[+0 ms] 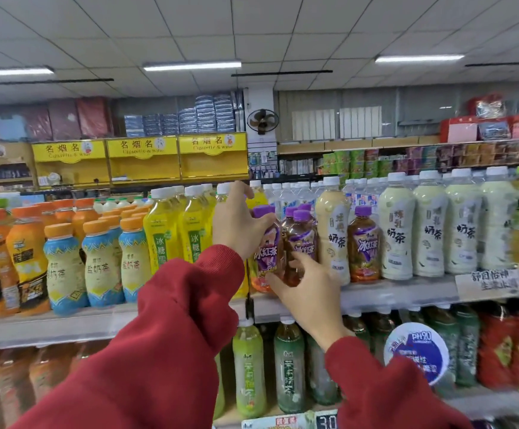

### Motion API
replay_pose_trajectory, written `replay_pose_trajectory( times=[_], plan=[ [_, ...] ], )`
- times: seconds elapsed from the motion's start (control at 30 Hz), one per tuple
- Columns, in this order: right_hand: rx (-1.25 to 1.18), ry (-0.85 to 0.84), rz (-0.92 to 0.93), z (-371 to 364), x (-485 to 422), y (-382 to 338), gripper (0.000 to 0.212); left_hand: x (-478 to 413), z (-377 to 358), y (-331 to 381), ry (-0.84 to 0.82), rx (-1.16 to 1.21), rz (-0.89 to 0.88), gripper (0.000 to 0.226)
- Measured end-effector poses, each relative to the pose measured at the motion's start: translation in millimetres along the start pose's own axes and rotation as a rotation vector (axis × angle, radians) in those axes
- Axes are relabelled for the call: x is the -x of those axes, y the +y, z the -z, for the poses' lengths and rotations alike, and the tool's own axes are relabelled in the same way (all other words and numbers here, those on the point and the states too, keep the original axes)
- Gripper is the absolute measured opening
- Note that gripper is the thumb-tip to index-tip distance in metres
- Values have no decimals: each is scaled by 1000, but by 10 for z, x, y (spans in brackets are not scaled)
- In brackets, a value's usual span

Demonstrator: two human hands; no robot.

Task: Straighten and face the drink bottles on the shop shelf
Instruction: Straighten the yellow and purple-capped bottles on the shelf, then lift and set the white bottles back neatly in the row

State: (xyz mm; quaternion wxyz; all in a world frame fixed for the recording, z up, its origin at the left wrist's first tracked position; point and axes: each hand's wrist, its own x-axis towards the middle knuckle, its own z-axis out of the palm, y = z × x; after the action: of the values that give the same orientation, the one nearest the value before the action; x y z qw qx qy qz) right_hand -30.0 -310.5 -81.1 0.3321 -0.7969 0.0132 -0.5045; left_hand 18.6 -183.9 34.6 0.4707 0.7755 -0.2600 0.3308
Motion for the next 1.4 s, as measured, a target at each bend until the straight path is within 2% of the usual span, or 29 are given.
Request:
replay_pose_trajectory(
  times=[0.1,0.2,0.5,0.67,0.9,1.03,1.1,1.23,1.4],
  plan=[
    [53,-7,-41,-110,21,51,59,-4,-118,-48,-1,5,28,45],
    [147,32,-36,-210,22,56,46,-59,-179,-70,5,-2,58,44],
    [153,8,-102,-335,-15,73,44,-110,-313,-121,-75,12,116,40],
    [183,3,-85,-332,-25,101,37,-148,-342,-93,-87,-126,123,35],
    [72,26,-18,-151,-37,122,42,-134,-327,-75,-81,-296,73,56],
    [-14,164,-15,321,-265,142,51,-18,-285,66,55,-172,-19,54],
    [-52,246,-35,590,-462,172,53,61,-340,171,65,-72,-73,49],
    [-35,336,-86,1020,-805,327,54,20,-546,428,-63,165,-8,56],
    [12,246,-145,1200,-896,605,67,-248,-906,652,-218,408,158,83]
  ],
)
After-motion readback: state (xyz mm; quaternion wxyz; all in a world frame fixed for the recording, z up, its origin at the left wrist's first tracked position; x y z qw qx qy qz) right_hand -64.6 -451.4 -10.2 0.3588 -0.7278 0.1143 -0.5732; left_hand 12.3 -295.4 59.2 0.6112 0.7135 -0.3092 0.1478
